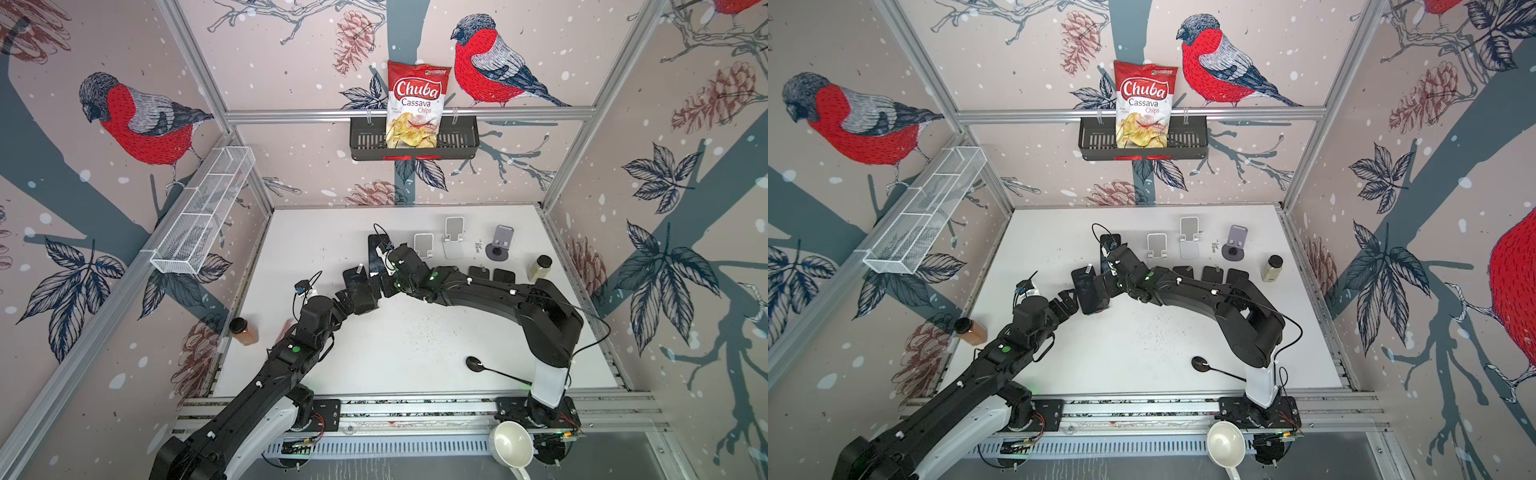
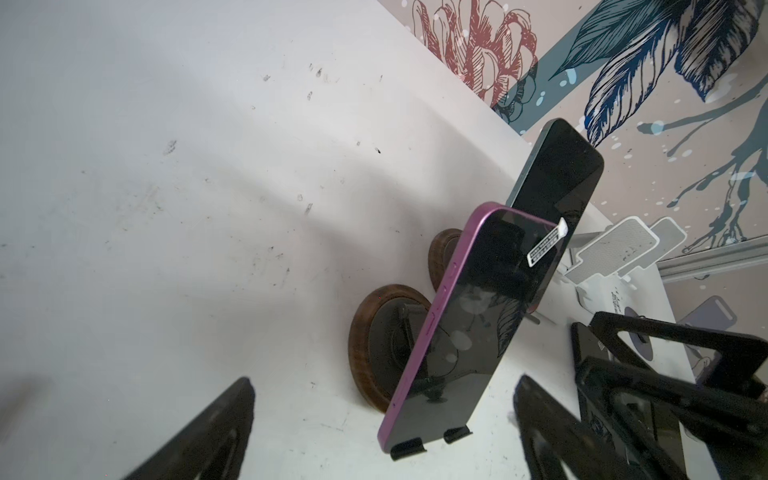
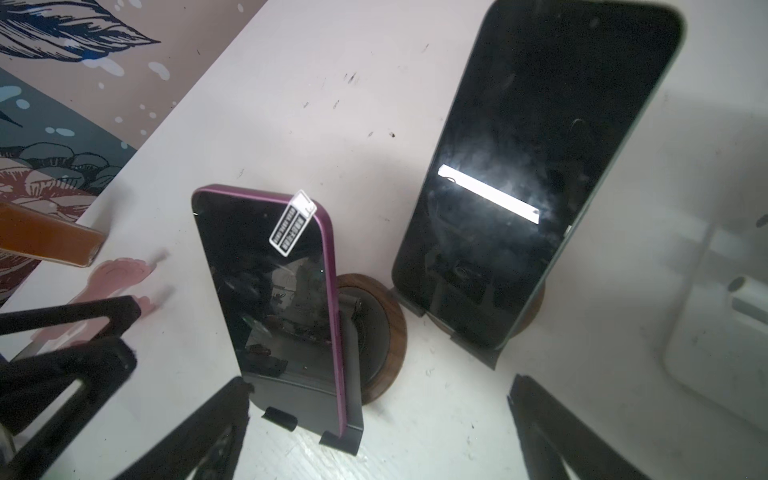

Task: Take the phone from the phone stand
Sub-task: 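Close the right gripper on the purple-edged phone on its wooden-base stand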

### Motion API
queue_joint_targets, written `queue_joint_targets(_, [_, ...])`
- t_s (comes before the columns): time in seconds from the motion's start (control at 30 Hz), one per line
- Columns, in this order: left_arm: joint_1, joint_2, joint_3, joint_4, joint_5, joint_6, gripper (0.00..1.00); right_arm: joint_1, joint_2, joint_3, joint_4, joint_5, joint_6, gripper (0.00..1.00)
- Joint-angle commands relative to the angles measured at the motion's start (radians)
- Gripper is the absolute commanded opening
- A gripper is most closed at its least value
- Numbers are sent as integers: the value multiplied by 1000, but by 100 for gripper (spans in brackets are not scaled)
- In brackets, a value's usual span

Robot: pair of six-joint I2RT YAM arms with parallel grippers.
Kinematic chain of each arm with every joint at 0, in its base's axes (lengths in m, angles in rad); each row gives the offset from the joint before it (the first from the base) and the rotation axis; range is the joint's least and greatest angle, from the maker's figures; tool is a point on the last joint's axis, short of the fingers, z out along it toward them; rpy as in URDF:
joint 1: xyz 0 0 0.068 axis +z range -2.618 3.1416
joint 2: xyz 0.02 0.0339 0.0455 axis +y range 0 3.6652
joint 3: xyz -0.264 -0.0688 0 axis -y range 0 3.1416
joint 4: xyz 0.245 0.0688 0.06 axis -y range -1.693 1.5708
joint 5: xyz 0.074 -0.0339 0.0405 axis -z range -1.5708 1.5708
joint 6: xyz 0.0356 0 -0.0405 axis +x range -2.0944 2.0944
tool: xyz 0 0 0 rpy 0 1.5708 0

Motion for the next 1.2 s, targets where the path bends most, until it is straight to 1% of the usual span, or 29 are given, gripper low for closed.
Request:
queue_joint_targets(0.0, [10, -9, -21, 95, 34, -21, 96, 2, 17, 26, 10, 15, -2, 99])
queue_joint_targets(0.27, [15, -43, -48, 83, 14, -42, 96, 22, 46, 81, 1, 13, -14, 99])
queue_joint_targets(0.47, [16, -72, -52, 73, 19, -43, 95, 42, 90, 153, -40, 52, -18, 100])
queue_joint_targets(0.6, [16, -123, -60, 19, -35, -65, 95, 52, 115, 189, -54, 77, -7, 100])
queue_joint_targets(0.83, [16, -207, -67, -48, -75, -83, 95, 73, 152, 238, -71, 104, -2, 100])
queue_joint_targets(1.17, [18, -203, -88, -24, -56, -90, 95, 105, 202, 309, -106, 142, -8, 100])
